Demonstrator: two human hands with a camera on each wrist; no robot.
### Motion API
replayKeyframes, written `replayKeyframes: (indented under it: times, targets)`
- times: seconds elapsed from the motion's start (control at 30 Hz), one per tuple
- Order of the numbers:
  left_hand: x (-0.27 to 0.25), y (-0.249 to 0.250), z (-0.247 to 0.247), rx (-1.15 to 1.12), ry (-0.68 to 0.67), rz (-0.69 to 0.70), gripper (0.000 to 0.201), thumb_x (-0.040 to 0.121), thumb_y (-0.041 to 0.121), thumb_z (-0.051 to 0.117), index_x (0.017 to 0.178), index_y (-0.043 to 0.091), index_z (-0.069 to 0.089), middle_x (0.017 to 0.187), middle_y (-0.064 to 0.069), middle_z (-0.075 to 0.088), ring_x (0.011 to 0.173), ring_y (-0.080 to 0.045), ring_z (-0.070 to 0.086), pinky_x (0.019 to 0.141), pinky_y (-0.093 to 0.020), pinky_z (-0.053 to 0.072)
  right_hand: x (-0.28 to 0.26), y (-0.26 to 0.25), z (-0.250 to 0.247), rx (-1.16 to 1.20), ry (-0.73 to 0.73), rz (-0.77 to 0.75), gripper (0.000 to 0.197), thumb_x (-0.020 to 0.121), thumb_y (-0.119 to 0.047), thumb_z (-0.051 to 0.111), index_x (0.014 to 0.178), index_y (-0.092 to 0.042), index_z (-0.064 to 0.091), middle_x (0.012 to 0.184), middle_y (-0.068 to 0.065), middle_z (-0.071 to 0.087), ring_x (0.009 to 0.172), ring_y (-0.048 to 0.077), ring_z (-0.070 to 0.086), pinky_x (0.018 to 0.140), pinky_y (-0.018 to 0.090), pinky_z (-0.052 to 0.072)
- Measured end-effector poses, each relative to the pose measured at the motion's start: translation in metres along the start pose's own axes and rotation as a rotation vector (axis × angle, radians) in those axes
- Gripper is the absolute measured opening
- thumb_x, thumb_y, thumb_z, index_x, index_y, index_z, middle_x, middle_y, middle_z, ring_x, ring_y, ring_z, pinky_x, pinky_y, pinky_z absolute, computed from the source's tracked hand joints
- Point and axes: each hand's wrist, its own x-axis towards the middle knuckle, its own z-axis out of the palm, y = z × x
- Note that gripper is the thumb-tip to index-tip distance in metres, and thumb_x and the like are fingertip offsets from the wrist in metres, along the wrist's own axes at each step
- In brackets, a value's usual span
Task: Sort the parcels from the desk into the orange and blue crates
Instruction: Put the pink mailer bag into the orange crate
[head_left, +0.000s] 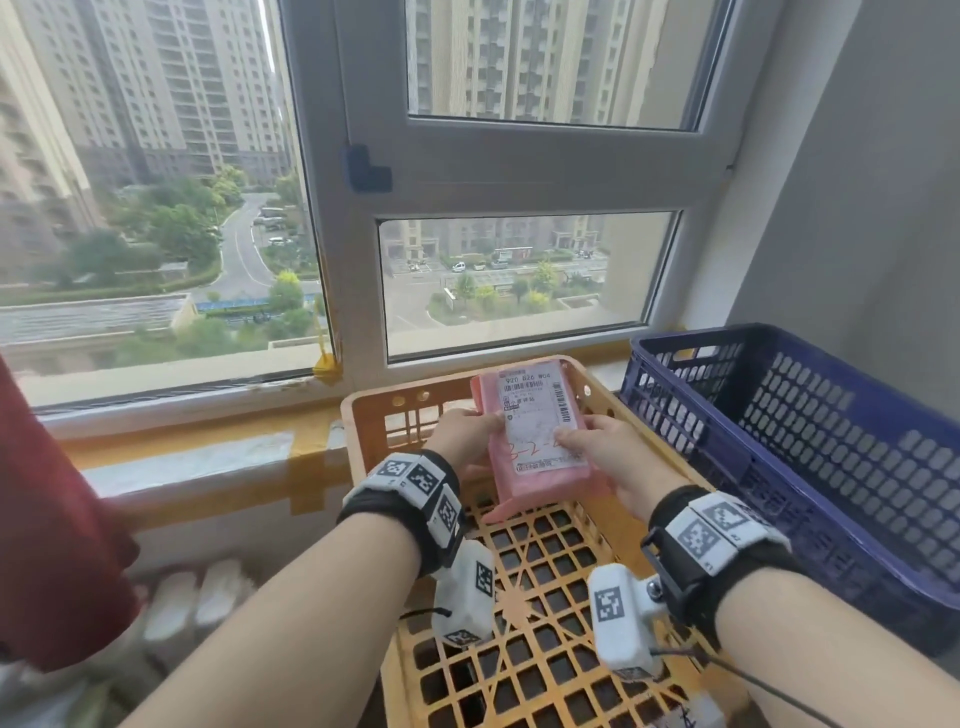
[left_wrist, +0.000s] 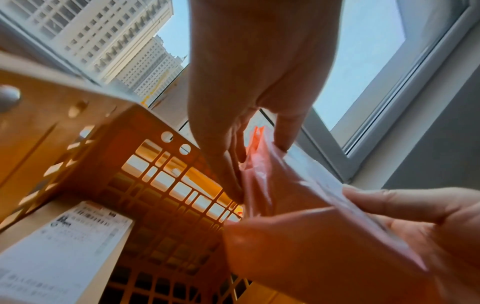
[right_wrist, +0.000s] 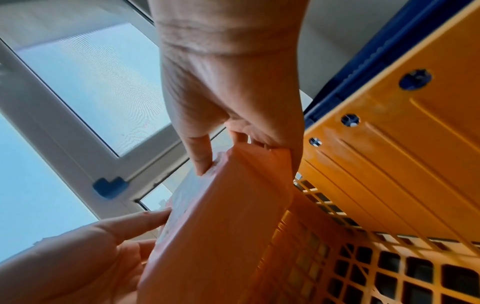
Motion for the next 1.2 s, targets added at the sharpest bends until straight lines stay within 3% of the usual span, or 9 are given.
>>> replayKeyframes:
  times: [0.27, 0.37, 0.47, 0.67, 0.83, 0.9, 0.97, 1.1, 1.2]
  targets:
    - [0.055, -0.031, 0.016, 0.096, 0.139, -0.201, 0.014, 0.095, 0.012, 0.056, 0.107, 0.004, 0.058, 0.104, -0.012, 0.068, 0.092, -0.024, 0.068, 0.08, -0.038, 0.06, 0.059, 0.034, 0.01, -0.051, -0.072, 0.133, 0.035, 0.097, -0.014, 0.06, 0.131, -0.01, 0.053, 0.109, 0.008, 0.071, 0.091, 0.022, 0.071, 0.069, 0.031, 0.059]
    - [0.074, -0.049, 0.017, 0.152, 0.203, -0.256, 0.014, 0.094, 0.009, 0.055, 0.105, 0.002, 0.061, 0.107, -0.013, 0.066, 0.095, -0.023, 0.065, 0.087, -0.037, 0.057, 0.085, 0.052, 0.016, -0.087, -0.113, 0.177, 0.036, 0.098, -0.014, 0.059, 0.133, -0.009, 0.053, 0.111, 0.009, 0.071, 0.092, 0.022, 0.072, 0.07, 0.031, 0.06]
    - [0.089, -0.069, 0.009, 0.152, 0.317, -0.278, 0.025, 0.094, 0.006, 0.053, 0.117, 0.001, 0.061, 0.094, -0.006, 0.062, 0.083, -0.017, 0.058, 0.075, -0.027, 0.051, 0.106, 0.071, 0.026, -0.105, -0.149, 0.229, 0.036, 0.098, -0.014, 0.059, 0.133, -0.008, 0.053, 0.113, 0.01, 0.07, 0.093, 0.023, 0.071, 0.071, 0.032, 0.059]
    - [0.101, -0.098, -0.025, 0.064, 0.61, -0.27, 0.045, 0.092, 0.014, 0.05, 0.136, 0.013, 0.05, 0.14, -0.009, 0.051, 0.125, -0.03, 0.049, 0.106, -0.042, 0.04, 0.127, 0.087, 0.063, -0.065, -0.272, 0.288, 0.039, 0.097, -0.02, 0.062, 0.133, -0.012, 0.052, 0.112, 0.004, 0.071, 0.099, 0.022, 0.07, 0.091, 0.047, 0.057]
    - [0.109, -0.1, -0.035, 0.083, 0.601, -0.314, 0.037, 0.094, 0.01, 0.043, 0.13, 0.003, 0.05, 0.128, -0.014, 0.058, 0.11, -0.033, 0.06, 0.092, -0.038, 0.051, 0.123, 0.081, 0.102, -0.052, -0.391, 0.291, 0.037, 0.095, -0.02, 0.065, 0.129, -0.015, 0.051, 0.112, 0.004, 0.07, 0.094, 0.019, 0.071, 0.078, 0.035, 0.06]
    - [0.108, -0.101, -0.034, 0.155, 0.603, -0.351, 0.034, 0.095, 0.007, 0.044, 0.128, 0.001, 0.046, 0.127, -0.015, 0.056, 0.113, -0.033, 0.058, 0.09, -0.035, 0.05, 0.121, 0.082, 0.114, -0.071, -0.415, 0.275, 0.037, 0.094, -0.02, 0.066, 0.128, -0.014, 0.052, 0.116, 0.006, 0.069, 0.096, 0.02, 0.07, 0.083, 0.038, 0.06]
    - [0.108, -0.103, -0.036, 0.188, 0.613, -0.348, 0.035, 0.092, 0.004, 0.048, 0.127, 0.003, 0.044, 0.127, -0.016, 0.056, 0.114, -0.032, 0.057, 0.092, -0.037, 0.051, 0.12, 0.083, 0.123, -0.123, -0.414, 0.243, 0.037, 0.093, -0.022, 0.067, 0.127, -0.014, 0.053, 0.12, 0.006, 0.067, 0.099, 0.02, 0.069, 0.087, 0.039, 0.058]
    - [0.108, -0.11, -0.036, 0.221, 0.661, -0.281, 0.05, 0.082, 0.0, 0.056, 0.128, 0.017, 0.046, 0.122, -0.008, 0.058, 0.113, -0.029, 0.057, 0.096, -0.044, 0.05, 0.119, 0.081, 0.128, -0.187, -0.427, 0.212, 0.03, 0.094, -0.027, 0.065, 0.12, -0.018, 0.052, 0.117, 0.002, 0.066, 0.092, 0.014, 0.065, 0.068, 0.027, 0.053]
    - [0.109, -0.111, -0.036, 0.223, 0.65, -0.251, 0.058, 0.08, 0.002, 0.057, 0.132, 0.024, 0.044, 0.123, -0.005, 0.058, 0.116, -0.028, 0.055, 0.098, -0.047, 0.049, 0.12, 0.078, 0.129, -0.218, -0.423, 0.233, 0.025, 0.1, -0.032, 0.055, 0.116, -0.014, 0.06, 0.107, 0.002, 0.07, 0.089, 0.018, 0.069, 0.077, 0.04, 0.059]
